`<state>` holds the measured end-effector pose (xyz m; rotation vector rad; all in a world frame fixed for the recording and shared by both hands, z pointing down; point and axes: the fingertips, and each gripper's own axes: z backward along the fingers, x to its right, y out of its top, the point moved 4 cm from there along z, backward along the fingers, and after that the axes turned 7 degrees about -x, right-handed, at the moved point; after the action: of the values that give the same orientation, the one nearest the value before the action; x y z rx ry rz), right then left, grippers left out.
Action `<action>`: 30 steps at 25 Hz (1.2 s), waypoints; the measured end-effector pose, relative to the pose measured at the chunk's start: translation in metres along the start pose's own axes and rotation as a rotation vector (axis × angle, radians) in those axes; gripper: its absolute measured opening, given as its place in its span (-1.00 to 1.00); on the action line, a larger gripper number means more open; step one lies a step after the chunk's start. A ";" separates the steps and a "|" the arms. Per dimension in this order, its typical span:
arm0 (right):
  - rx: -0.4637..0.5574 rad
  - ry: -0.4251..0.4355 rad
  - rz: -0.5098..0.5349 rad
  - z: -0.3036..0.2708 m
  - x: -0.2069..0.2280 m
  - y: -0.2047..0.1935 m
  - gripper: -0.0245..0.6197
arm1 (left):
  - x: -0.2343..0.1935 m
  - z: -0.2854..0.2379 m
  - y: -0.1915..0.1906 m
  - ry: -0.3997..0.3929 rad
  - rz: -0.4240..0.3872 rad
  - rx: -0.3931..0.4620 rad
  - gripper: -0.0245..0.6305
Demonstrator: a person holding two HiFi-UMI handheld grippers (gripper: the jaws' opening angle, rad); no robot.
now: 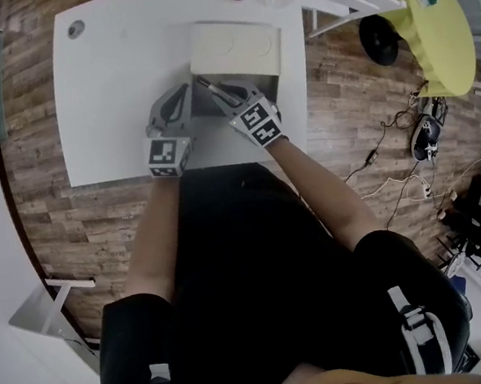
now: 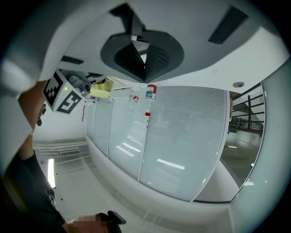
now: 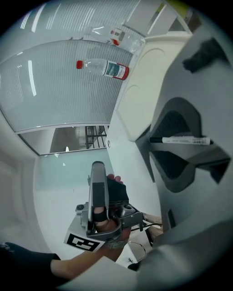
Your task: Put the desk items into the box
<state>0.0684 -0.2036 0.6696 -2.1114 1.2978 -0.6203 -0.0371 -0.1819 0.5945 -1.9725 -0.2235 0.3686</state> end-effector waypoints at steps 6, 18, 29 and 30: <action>0.044 -0.013 -0.015 0.021 -0.001 0.009 -0.63 | 0.005 0.007 0.008 0.004 -0.016 0.007 -0.89; 0.251 -0.008 -0.042 0.095 -0.014 0.060 -0.74 | 0.032 0.035 0.049 -0.031 -0.084 0.043 -0.89; 0.450 -0.051 0.048 0.184 -0.024 0.108 -0.87 | 0.082 0.062 0.110 -0.163 -0.140 0.096 -0.89; 0.460 -0.053 0.050 0.190 -0.024 0.110 -0.87 | 0.086 0.064 0.116 -0.172 -0.149 0.102 -0.89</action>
<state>0.1118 -0.1775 0.4541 -1.7023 1.0549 -0.7540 0.0194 -0.1482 0.4513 -1.8123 -0.4501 0.4442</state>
